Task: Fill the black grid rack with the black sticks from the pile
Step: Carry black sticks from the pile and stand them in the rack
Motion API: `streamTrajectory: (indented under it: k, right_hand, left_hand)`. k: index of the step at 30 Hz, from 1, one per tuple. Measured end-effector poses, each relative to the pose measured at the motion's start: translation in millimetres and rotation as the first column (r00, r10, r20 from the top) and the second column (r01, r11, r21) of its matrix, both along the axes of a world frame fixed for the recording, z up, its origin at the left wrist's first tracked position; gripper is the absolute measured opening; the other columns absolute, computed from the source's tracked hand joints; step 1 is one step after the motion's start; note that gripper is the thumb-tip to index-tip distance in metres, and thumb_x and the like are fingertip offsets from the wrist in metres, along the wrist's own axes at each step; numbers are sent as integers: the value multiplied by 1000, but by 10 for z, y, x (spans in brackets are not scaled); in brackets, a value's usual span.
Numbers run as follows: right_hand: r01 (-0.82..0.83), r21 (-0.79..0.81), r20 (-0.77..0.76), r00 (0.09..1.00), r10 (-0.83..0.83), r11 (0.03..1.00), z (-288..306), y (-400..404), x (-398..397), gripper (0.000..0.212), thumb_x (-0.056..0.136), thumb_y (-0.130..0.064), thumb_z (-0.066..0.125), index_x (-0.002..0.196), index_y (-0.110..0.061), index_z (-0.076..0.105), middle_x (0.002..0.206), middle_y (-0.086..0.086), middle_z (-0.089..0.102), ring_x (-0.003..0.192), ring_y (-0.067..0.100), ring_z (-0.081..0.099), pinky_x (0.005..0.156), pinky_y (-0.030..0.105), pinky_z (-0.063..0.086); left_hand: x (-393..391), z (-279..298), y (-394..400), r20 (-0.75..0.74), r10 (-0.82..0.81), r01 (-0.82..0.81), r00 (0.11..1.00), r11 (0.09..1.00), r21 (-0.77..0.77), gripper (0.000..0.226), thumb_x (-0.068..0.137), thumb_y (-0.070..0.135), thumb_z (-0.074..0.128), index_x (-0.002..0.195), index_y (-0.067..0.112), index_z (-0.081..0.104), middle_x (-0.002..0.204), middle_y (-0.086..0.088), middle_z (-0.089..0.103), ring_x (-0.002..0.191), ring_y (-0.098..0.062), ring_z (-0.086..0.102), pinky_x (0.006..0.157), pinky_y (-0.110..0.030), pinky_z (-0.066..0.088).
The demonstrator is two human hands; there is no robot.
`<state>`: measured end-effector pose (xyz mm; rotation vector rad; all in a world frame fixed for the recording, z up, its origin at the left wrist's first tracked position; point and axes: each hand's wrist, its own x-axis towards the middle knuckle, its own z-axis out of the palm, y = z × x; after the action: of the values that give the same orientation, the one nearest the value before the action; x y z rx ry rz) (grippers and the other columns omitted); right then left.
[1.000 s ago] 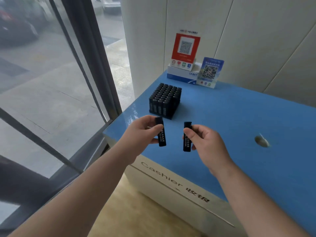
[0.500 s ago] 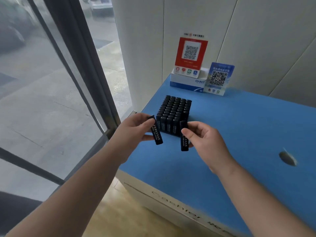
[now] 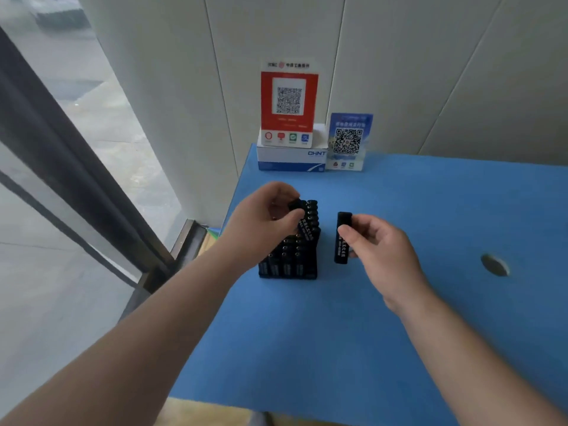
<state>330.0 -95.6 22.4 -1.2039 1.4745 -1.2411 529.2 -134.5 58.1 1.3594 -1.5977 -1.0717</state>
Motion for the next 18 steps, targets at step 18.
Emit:
streamTrajectory:
  k: [18]
  right_hand:
    - [146, 37, 5, 989, -146, 989, -229, 49, 109, 10, 89, -17, 74, 90, -27, 74, 90, -2, 76, 87, 18, 70, 92, 52, 56]
  left_hand:
    - [-223, -318, -403, 691, -218, 479, 689, 853, -208, 10, 83, 17, 63, 76, 23, 59, 85, 6, 56, 84, -20, 53, 76, -33, 47]
